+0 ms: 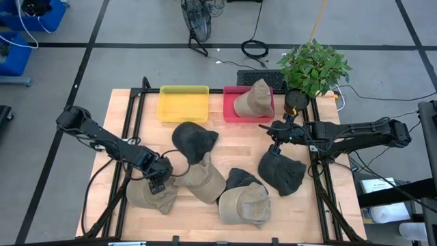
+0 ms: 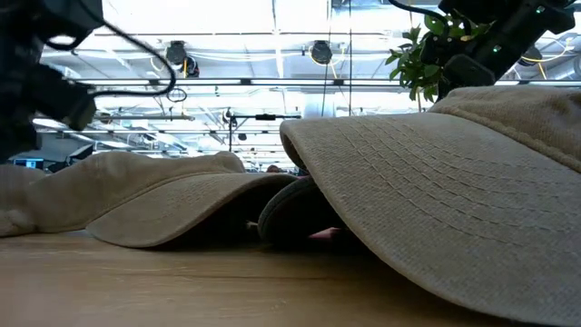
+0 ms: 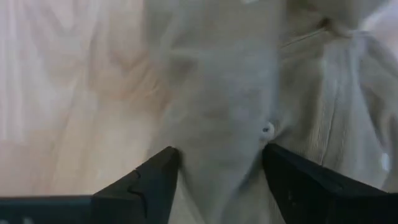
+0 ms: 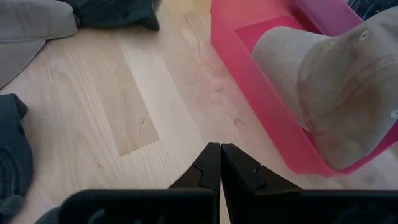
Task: Pick & Place hat
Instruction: Put the brown cap into the red bin
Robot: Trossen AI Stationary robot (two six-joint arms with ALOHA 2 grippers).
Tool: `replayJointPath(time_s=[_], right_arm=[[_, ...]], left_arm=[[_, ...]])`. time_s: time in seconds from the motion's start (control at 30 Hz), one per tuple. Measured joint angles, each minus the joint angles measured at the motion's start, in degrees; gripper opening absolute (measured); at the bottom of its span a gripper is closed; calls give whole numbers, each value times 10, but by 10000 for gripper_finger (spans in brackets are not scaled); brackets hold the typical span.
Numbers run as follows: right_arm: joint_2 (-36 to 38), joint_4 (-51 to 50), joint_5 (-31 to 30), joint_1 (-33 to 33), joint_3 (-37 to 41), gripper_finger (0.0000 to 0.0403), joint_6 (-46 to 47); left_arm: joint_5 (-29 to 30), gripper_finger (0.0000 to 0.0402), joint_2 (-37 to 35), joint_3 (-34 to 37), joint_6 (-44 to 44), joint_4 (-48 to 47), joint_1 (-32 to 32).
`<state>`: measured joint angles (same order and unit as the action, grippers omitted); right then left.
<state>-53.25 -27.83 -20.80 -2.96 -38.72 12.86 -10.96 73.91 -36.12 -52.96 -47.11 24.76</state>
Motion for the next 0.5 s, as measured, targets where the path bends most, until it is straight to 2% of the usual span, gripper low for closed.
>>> replayJointPath(time_s=[0.1, 0.23, 0.37, 0.5], right_arm=[[0, 0, 0, 0, 0, 0, -1], [0, 26, -1, 0, 11, 0, -21], [0, 68, -1, 0, 31, 0, -33], [0, 109, 0, 0, 58, 0, -32]], left_arm=[[4, 152, 0, 8, -20, -1, 4], [-9, 28, 0, 3, -40, 5, 10], [-15, 12, -7, -21, -75, -9, 25], [-13, 8, -21, -78, -105, -83, 36]])
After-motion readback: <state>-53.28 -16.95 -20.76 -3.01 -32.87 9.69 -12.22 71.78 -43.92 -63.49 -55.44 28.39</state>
